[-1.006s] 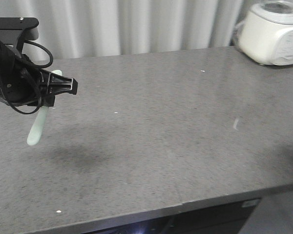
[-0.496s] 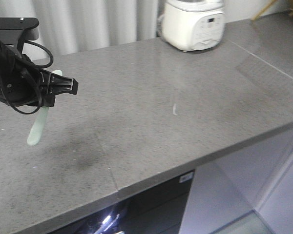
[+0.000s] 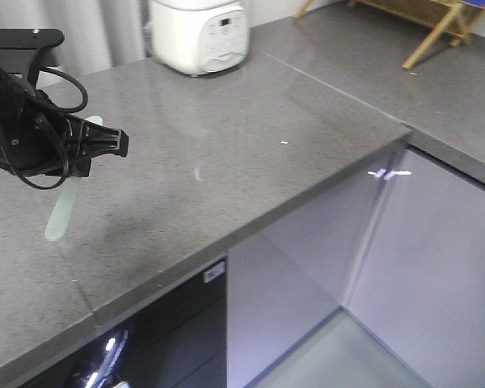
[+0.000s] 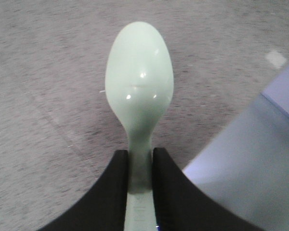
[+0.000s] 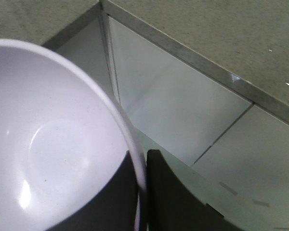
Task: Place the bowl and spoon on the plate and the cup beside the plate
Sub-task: 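Drive the base along the counter toward the blue plate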
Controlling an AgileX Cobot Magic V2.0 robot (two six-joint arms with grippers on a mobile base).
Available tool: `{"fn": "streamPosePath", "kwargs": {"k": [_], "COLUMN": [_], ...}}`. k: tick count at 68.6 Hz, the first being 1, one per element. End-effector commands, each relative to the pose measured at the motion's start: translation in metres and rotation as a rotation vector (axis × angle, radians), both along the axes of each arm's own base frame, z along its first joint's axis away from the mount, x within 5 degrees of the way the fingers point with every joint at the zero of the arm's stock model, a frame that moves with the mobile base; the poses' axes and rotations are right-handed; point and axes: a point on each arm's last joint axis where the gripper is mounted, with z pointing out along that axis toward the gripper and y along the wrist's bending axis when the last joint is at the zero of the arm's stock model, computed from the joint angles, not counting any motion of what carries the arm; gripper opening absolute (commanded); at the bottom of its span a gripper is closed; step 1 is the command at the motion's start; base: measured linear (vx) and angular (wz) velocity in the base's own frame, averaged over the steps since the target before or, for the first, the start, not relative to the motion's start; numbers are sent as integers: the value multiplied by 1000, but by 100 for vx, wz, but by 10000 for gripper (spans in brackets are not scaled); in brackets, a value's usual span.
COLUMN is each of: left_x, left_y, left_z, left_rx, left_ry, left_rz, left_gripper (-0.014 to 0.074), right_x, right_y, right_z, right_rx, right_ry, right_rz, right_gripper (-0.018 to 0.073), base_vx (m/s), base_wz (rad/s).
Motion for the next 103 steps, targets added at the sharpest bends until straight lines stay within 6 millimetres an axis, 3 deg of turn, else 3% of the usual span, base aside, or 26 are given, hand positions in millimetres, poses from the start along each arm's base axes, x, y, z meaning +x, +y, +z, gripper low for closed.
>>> {"fn": "streamPosePath", "kwargs": {"k": [1, 45, 103], "left_x": [-6, -6, -6], "left_y": [1, 1, 1], "left_z": [20, 20, 20], "left_rx": [-36, -36, -36], "left_ry": [-93, -93, -93], "left_rz": [-7, -7, -7], "left_gripper": [-6, -6, -6], "right_x": [0, 0, 0], "right_y": [-2, -2, -2], "right_z": [14, 14, 14], "right_rx": [-42, -42, -42], "right_ry": [-95, -95, -95], "right_rz": [-2, -2, -2], "right_gripper": [-6, -6, -6], "base_vx": [-7, -6, 4], "base_wz": [-51, -51, -28]}}
